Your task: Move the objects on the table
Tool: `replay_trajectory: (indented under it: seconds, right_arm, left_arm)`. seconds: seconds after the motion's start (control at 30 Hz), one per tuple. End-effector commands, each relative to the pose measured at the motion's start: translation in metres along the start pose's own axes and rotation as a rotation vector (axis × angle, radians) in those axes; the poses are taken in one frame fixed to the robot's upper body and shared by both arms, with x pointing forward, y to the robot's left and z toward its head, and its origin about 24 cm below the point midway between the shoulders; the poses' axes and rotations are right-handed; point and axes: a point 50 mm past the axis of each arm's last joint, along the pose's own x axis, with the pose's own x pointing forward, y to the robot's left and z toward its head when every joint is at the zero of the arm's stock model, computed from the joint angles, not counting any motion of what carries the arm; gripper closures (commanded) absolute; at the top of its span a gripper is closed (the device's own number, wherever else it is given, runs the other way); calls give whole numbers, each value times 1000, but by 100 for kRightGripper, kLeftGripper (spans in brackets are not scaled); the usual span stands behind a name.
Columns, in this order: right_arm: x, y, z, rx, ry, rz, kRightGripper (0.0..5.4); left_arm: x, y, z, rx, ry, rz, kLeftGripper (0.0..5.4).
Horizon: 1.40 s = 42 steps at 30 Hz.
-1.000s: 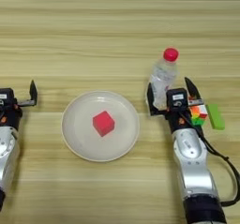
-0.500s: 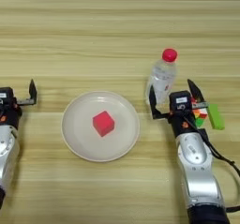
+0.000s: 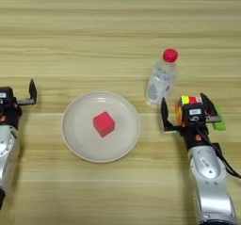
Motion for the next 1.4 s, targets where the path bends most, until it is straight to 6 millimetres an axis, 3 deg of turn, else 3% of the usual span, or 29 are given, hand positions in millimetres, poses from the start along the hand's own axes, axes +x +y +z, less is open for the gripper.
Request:
replay_trajectory:
  seconds: [0.03, 0.8, 1.3, 1.4]
  right_arm:
    - [4, -6, -4, 7, 21, -13, 2]
    - [9, -24, -19, 1, 65, -80, 2]
    - [11, -12, -30, 60, 124, -14, 2]
    - [11, -9, -32, 70, 134, 7, 32]
  left_arm:
    - [0, -1, 2, 7, -11, -8, 0]
    - [-1, -1, 2, 6, -9, -7, 0]
    - [0, -1, 1, 7, -6, -9, 0]
    - [0, -1, 1, 7, -5, -8, 0]
